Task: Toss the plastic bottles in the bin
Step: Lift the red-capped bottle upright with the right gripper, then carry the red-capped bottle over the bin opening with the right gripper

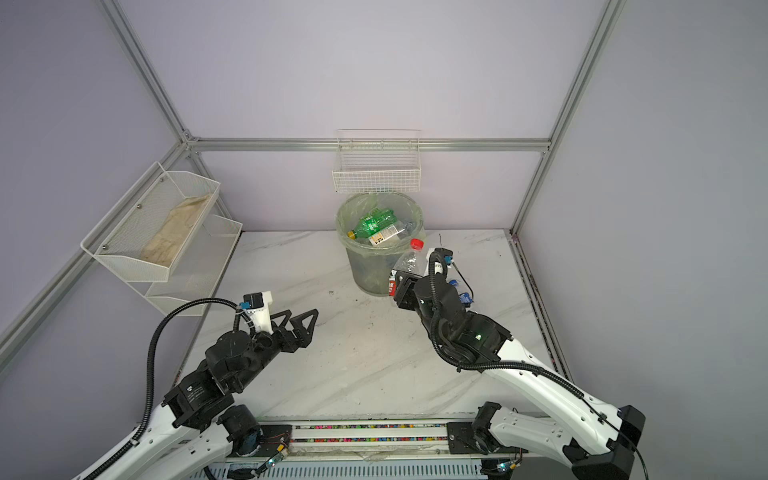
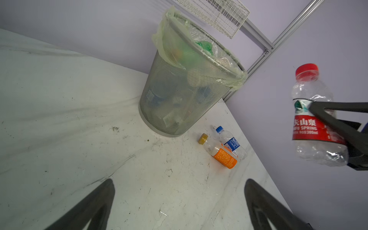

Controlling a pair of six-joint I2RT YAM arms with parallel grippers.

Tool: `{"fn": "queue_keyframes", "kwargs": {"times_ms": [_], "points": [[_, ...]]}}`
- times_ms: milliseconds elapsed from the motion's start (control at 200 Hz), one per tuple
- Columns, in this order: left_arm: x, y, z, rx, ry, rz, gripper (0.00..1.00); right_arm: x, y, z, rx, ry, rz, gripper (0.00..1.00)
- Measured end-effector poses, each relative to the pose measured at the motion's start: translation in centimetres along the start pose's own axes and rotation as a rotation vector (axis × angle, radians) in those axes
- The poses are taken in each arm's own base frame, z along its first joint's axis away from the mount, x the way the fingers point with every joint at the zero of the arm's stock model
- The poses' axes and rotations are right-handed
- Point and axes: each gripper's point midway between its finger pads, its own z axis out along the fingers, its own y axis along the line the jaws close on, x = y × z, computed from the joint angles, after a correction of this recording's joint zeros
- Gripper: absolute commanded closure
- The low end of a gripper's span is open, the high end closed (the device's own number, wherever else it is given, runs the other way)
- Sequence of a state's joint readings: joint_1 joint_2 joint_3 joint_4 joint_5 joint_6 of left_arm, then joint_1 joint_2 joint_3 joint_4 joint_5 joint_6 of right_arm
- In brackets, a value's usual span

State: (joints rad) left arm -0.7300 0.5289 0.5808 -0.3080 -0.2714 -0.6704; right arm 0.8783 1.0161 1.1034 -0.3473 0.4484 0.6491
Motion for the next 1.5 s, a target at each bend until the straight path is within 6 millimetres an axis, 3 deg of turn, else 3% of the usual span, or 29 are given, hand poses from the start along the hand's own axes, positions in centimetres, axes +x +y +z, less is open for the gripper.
{"fn": "queue_keyframes", "kwargs": {"times_ms": [245, 575, 965, 1350, 1500], "points": [[3.2, 1.3, 0.6, -0.017, 0.083, -0.045, 0.00, -3.7, 0.8, -2.5, -0.044, -0.106, -0.011, 0.81], [5.3, 2.1, 0.7, -0.014, 0.124, -0.096, 0.00, -9.0, 2.1, -5.7, -0.085, -0.261, -0.012, 0.80], [5.3, 2.0, 0.2, 0.000, 0.115, -0.116, 0.00, -10.8, 3.4, -5.7, -0.092, -0.308, -0.042, 0.81], [5.3, 2.2, 0.0, -0.002, 0.118, -0.116, 0.00, -15.4, 6.2, -7.8, -0.164, -0.430, -0.023, 0.81], [5.4, 2.3, -0.2, -0.004, 0.120, -0.115, 0.00, -16.5, 7.8, -7.0, -0.175, -0.462, -0.023, 0.81]]}}
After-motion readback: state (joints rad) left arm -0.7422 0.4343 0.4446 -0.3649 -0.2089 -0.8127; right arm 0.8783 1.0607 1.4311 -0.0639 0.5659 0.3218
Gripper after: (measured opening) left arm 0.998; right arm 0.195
